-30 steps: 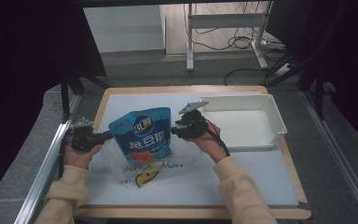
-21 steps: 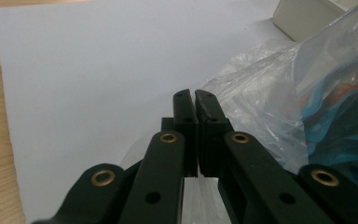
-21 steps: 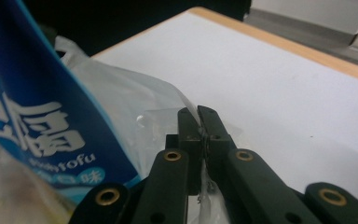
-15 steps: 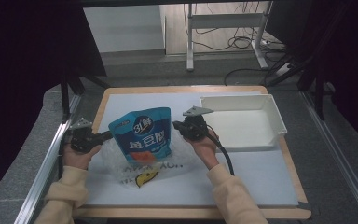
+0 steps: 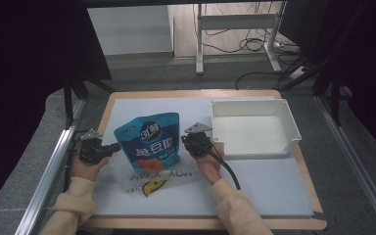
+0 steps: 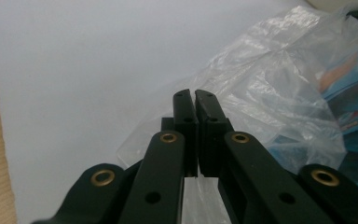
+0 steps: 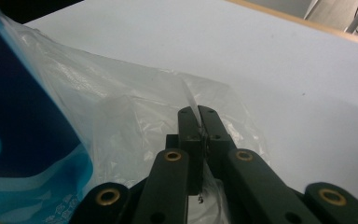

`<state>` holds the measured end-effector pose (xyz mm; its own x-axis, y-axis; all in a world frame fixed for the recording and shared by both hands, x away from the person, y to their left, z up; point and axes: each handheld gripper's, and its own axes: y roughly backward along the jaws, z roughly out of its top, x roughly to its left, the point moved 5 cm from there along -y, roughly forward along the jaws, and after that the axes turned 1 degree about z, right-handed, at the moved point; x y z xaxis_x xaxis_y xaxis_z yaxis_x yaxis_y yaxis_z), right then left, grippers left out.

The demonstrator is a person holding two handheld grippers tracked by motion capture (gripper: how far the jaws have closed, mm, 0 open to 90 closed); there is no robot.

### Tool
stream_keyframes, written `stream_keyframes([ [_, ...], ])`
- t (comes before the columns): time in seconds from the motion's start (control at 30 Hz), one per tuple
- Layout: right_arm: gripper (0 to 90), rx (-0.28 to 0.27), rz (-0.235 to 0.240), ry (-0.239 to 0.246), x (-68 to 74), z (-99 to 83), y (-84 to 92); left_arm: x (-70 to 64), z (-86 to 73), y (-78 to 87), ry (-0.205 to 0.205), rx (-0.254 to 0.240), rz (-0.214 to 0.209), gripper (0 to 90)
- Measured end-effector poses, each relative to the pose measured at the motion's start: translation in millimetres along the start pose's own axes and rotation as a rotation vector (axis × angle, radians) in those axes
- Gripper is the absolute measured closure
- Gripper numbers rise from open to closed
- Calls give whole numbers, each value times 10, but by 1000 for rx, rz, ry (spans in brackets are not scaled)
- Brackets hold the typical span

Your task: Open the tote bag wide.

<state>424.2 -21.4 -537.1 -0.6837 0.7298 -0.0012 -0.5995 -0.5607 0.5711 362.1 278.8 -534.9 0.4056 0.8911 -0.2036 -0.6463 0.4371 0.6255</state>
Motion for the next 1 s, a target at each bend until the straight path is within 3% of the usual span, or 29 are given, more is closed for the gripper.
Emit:
stream_keyframes([
  [0.17,884,39,16,-47,-30,-128,-85,15,-66,-74,0,28,-4,886],
  [0.4,885,93,9,-59,-44,-264,-161,14,-162,-213,-5,75,-1,887],
  [0.67,886,106,14,-60,-40,-326,-154,21,-314,-344,4,138,-6,886],
  [1.0,886,109,29,-63,-47,-347,-123,19,-340,-346,9,127,-8,885],
])
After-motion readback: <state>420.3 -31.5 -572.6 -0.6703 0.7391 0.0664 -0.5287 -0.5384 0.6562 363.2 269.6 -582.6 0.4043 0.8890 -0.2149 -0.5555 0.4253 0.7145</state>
